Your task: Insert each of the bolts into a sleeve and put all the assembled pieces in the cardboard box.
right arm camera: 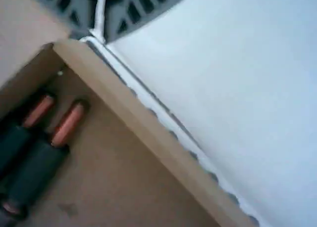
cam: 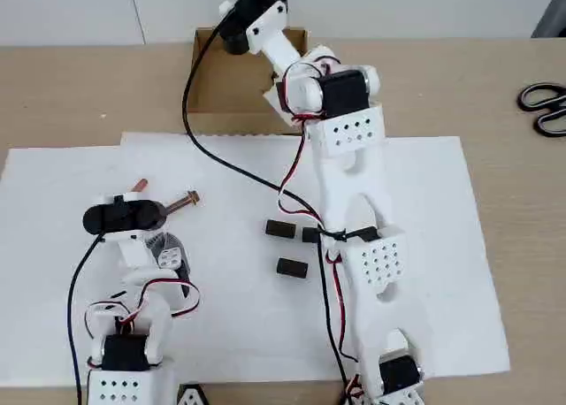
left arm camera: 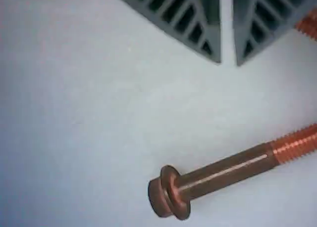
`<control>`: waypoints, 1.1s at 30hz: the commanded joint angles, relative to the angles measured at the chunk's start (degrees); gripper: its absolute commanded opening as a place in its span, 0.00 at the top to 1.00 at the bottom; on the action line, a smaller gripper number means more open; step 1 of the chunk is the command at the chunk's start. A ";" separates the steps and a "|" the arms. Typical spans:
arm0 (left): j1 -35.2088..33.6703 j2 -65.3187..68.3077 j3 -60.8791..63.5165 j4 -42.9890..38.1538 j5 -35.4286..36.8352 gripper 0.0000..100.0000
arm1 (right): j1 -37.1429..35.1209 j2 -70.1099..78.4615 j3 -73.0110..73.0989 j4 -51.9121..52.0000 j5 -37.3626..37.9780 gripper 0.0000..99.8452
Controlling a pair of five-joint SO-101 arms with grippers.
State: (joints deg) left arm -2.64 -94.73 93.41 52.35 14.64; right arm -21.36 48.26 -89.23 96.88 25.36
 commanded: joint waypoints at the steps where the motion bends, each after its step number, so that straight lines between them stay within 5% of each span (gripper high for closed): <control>1: -0.26 -0.62 -0.31 -1.23 -0.26 0.99 | 0.66 -9.71 8.62 0.57 -0.70 1.00; 13: -0.26 -0.62 -0.31 -1.23 -0.26 0.99 | -1.19 -40.04 59.96 -0.13 -0.62 0.99; 23: -2.73 -0.62 -0.31 -1.41 -0.79 0.99 | -1.19 -47.43 77.54 -0.13 10.64 0.99; 33: -9.32 -0.62 -0.22 -2.11 -12.40 0.99 | -2.33 -47.34 86.33 -0.66 23.12 0.86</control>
State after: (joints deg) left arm -11.52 -94.73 93.41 51.38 3.38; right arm -22.86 3.52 -3.08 96.88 44.62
